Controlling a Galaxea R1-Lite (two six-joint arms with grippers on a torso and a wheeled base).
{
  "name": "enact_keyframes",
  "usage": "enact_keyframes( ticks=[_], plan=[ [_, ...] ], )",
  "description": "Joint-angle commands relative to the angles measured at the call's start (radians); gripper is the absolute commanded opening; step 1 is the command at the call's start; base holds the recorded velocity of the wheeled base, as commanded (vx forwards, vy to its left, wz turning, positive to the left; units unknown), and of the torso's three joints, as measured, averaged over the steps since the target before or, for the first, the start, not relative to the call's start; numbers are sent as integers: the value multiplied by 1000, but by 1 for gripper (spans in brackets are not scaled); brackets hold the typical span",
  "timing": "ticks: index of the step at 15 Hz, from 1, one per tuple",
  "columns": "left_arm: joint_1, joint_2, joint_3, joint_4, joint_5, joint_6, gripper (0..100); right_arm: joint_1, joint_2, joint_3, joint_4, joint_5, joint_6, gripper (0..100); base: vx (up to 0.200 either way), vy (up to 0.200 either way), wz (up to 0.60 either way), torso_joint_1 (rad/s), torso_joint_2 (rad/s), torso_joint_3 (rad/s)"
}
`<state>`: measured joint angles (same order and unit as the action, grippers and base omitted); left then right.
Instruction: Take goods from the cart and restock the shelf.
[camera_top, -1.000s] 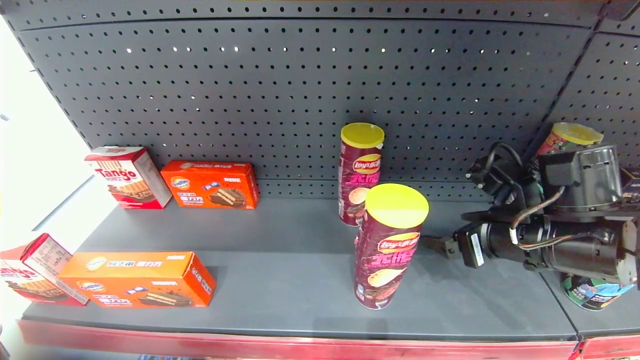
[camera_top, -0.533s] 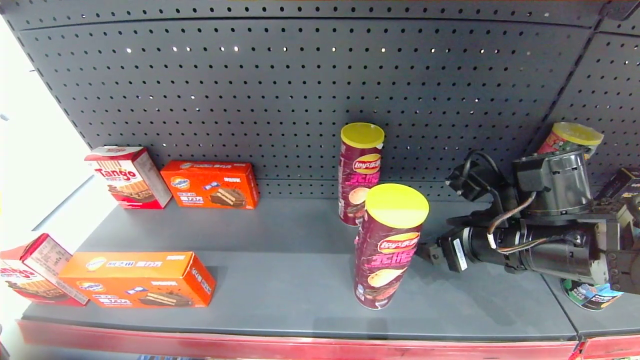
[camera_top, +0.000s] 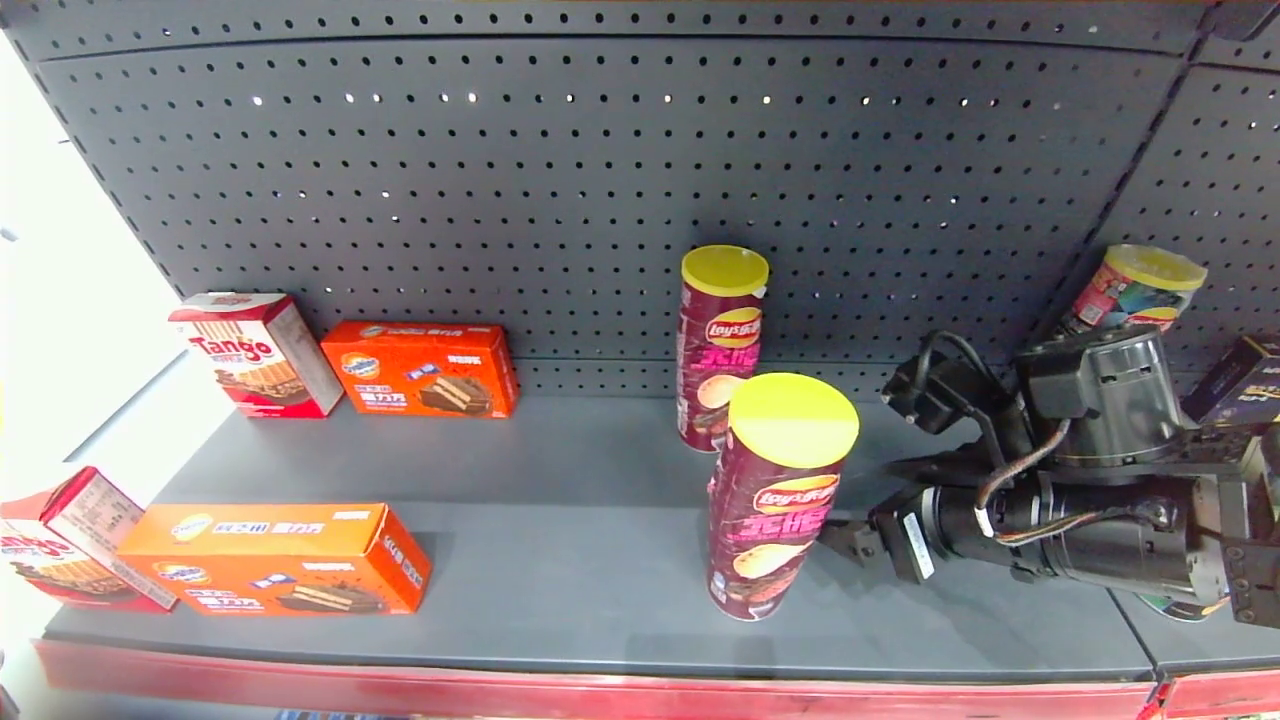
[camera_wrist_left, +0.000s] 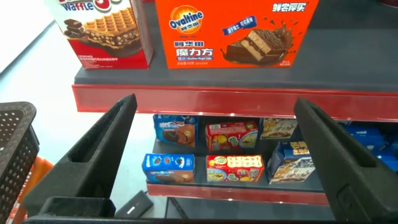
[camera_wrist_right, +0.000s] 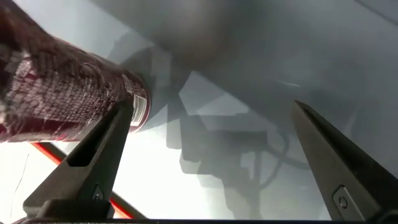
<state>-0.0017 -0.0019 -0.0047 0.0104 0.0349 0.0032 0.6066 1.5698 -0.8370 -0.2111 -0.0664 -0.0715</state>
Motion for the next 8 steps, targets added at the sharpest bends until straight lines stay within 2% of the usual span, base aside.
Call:
enact_keyframes(
  ticks=[1, 8],
  plan=[
    [0, 2, 0, 0, 0, 0, 100, 12, -10, 3, -1, 0, -1, 100, 0, 0, 0, 0, 0, 0],
    [0, 2, 0, 0, 0, 0, 100, 15, -45, 52, -1, -1, -1, 100, 0, 0, 0, 0, 0, 0]
  ],
)
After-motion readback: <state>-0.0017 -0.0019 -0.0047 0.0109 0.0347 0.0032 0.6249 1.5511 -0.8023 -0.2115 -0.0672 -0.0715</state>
